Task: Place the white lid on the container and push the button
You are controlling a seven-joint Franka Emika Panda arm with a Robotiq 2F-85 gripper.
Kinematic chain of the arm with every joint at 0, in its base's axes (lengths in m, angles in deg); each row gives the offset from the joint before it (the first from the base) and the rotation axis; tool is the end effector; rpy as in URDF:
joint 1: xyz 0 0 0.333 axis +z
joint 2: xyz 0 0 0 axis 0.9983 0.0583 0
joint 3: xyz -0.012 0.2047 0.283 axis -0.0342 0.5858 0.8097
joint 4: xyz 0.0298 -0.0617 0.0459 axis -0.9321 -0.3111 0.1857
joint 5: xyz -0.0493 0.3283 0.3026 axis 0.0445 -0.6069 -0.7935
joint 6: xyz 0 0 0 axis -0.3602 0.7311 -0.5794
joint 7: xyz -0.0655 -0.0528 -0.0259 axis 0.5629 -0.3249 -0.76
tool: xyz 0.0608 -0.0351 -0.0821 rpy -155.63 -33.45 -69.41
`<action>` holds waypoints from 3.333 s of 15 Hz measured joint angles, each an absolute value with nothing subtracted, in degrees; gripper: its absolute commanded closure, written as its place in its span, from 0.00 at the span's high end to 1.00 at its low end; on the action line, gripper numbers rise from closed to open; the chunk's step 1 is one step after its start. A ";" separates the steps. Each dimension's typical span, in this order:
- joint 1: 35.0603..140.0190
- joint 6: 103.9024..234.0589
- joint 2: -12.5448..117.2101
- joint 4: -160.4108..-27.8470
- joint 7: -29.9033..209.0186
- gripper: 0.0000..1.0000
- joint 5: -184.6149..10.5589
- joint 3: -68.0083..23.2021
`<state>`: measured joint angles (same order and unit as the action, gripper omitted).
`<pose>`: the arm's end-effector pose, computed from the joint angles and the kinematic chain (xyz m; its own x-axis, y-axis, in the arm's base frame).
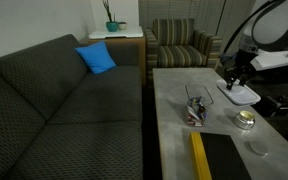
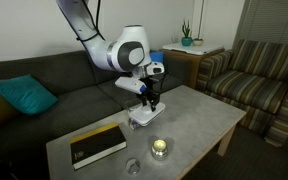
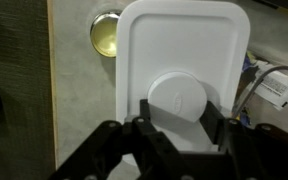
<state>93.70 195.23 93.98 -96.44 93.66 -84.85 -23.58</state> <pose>0.7172 0.0330 -0.0002 0.9888 0.0180 0.1484 0.0039 -0.9955 0.0950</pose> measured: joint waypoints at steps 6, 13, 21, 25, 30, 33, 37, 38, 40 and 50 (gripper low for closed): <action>93.38 195.70 88.13 -102.02 93.76 0.29 -85.92 -21.43; 87.50 196.83 86.53 -103.00 90.27 0.54 -93.72 -10.58; 86.09 197.22 86.61 -103.04 88.39 0.29 -94.46 -8.64; 88.10 197.29 87.69 -102.07 90.60 0.29 -94.46 -10.55; 91.25 197.18 90.29 -97.52 94.27 0.29 -94.46 -13.23; 92.40 196.58 92.19 -93.69 95.94 0.29 -94.46 -14.11; 94.86 192.35 96.38 -86.21 101.38 0.29 -94.55 -16.62; 95.23 190.41 97.90 -83.72 102.88 0.29 -94.64 -16.98; 95.57 186.12 101.39 -78.11 105.39 0.29 -94.81 -17.26; 96.11 173.83 113.45 -59.25 109.81 0.29 -94.81 -18.42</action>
<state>96.11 173.83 113.45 -59.25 109.81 -94.81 -18.42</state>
